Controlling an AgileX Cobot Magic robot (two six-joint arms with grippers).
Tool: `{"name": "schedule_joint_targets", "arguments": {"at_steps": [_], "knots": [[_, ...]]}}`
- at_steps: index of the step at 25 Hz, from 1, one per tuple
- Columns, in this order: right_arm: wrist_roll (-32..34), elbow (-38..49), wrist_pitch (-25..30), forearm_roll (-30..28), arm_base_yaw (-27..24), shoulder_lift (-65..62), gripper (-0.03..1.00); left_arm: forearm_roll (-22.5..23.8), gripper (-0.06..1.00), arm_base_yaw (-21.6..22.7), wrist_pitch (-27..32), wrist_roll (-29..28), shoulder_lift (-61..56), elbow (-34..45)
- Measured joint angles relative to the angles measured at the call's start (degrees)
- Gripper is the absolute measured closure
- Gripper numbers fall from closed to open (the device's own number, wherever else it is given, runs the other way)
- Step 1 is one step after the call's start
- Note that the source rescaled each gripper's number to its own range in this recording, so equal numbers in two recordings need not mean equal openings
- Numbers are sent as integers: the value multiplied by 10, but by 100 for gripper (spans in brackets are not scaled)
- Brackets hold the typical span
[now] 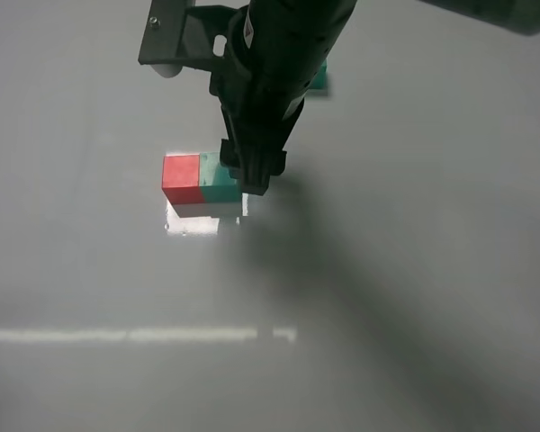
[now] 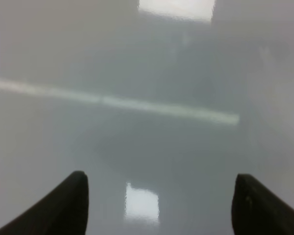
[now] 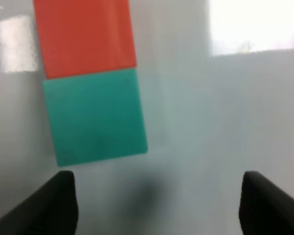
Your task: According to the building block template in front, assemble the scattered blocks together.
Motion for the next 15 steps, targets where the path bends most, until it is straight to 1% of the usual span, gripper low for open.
{"name": "schedule_joint_targets", "arguments": {"at_steps": [3, 9, 12, 15], "knots": [[20, 0, 16, 7, -19, 0, 19, 0, 41, 0, 0, 0, 0, 0], [46, 0, 22, 34, -58, -13, 19, 0, 41, 0, 0, 0, 0, 0], [79, 10, 22, 36, -77, -31, 19, 0, 41, 0, 0, 0, 0, 0], [137, 33, 23, 36, -97, -56, 19, 0, 41, 0, 0, 0, 0, 0]]}}
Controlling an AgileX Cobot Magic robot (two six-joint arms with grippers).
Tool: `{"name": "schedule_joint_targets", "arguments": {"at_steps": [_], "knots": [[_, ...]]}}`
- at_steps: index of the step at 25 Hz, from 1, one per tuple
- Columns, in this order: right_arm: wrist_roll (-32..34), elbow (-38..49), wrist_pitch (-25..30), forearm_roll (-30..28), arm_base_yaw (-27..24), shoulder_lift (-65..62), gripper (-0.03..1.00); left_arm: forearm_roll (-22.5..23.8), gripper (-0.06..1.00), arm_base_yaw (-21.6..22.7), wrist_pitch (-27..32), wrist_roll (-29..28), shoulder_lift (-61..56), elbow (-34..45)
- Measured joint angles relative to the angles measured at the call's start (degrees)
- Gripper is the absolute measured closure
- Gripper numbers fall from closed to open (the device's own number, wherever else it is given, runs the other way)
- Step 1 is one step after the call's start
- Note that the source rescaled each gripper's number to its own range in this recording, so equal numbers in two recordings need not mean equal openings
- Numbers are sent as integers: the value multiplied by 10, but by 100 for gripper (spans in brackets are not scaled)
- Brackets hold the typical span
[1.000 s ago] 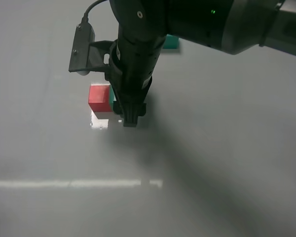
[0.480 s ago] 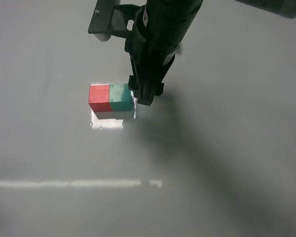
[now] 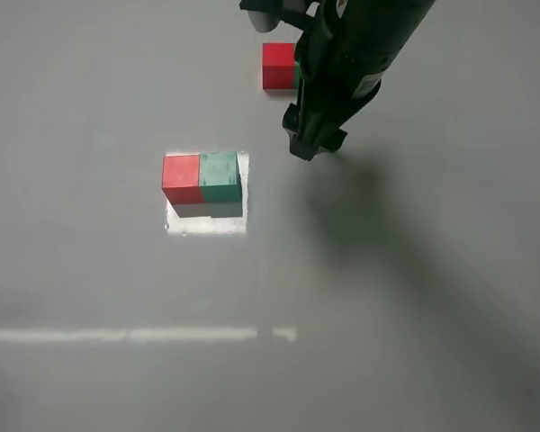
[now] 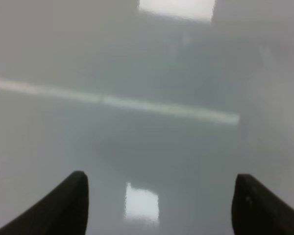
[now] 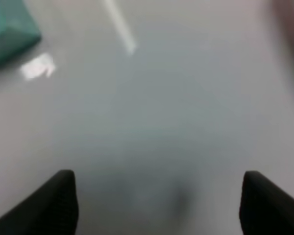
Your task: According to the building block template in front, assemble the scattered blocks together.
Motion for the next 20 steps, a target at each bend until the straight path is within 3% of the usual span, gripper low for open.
{"name": "schedule_joint_targets", "arguments": {"at_steps": [6, 12, 15, 20], "knots": [[54, 90, -10, -2, -62, -71, 27, 0, 41, 0, 0, 0, 0, 0], [66, 163, -25, 30, -193, -129, 32, 0, 41, 0, 0, 0, 0, 0], [74, 166, -36, 64, -260, -141, 32, 0, 41, 0, 0, 0, 0, 0], [94, 167, -40, 70, -337, -153, 32, 0, 41, 0, 0, 0, 0, 0]]}}
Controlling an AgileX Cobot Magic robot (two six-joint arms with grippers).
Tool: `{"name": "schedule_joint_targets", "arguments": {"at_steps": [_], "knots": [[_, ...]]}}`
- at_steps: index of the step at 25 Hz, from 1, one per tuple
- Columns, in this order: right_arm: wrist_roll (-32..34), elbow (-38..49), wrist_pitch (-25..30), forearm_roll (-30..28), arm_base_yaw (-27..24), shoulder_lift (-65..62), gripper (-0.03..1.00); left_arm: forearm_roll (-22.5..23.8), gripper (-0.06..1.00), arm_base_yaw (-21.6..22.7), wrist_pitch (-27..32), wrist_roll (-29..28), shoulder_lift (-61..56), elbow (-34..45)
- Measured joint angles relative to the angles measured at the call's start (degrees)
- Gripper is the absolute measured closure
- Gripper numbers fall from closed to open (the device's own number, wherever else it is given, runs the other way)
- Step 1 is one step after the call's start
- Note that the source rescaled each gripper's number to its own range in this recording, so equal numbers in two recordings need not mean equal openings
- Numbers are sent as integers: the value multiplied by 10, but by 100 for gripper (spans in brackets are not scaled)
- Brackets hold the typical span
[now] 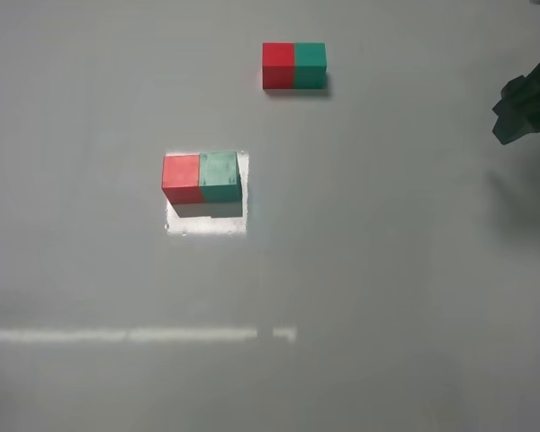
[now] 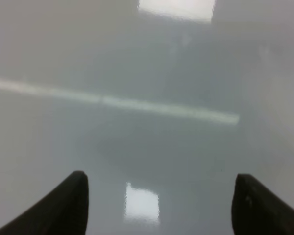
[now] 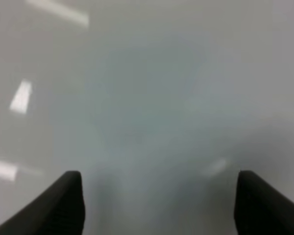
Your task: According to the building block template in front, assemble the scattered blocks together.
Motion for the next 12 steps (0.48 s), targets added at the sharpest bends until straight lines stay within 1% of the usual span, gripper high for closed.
{"name": "schedule_joint_targets", "arguments": {"at_steps": [3, 5, 7, 9, 12], "knots": [[8, 0, 8, 5, -16, -2, 32, 0, 41, 0, 0, 0, 0, 0], [19, 0, 23, 8, -28, -2, 32, 0, 41, 0, 0, 0, 0, 0], [37, 0, 33, 21, -51, -3, 33, 0, 41, 0, 0, 0, 0, 0], [39, 0, 37, 52, -84, -10, 35, 0, 41, 0, 0, 0, 0, 0], [27, 0, 38, 110, -134, -30, 43, 0, 41, 0, 0, 0, 0, 0]]}}
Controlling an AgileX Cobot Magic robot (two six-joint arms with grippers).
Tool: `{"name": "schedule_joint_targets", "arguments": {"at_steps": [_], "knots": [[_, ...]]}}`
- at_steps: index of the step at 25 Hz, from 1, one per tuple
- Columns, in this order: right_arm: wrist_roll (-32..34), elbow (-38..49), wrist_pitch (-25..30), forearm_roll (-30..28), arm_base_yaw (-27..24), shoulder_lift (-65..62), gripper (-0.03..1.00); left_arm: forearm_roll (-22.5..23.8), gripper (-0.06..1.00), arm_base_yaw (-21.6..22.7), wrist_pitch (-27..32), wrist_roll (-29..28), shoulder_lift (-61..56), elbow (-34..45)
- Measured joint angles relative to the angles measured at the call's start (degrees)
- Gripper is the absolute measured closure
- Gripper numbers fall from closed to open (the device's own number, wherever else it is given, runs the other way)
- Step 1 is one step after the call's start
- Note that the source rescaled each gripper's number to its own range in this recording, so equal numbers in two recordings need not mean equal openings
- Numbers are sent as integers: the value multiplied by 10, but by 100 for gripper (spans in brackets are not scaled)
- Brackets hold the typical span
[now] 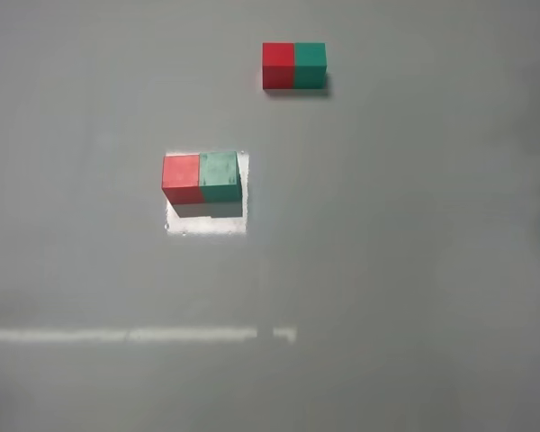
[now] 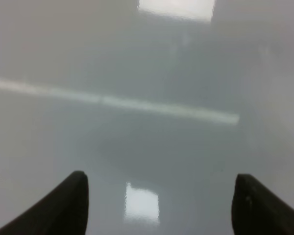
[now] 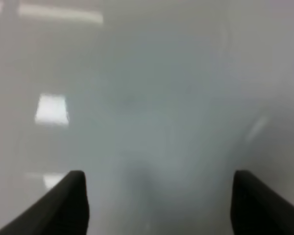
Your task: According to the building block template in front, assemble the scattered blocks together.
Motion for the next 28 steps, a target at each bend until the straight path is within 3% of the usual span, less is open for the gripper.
{"name": "schedule_joint_targets", "arguments": {"at_steps": [5, 10, 28], "knots": [[-2, 31, -4, 8, -19, -57, 49, 0, 41, 0, 0, 0, 0, 0], [18, 138, -10, -34, -19, -126, 50, 0, 41, 0, 0, 0, 0, 0], [73, 491, -98, -8, -19, -552, 51, 0, 41, 0, 0, 0, 0, 0]]}}
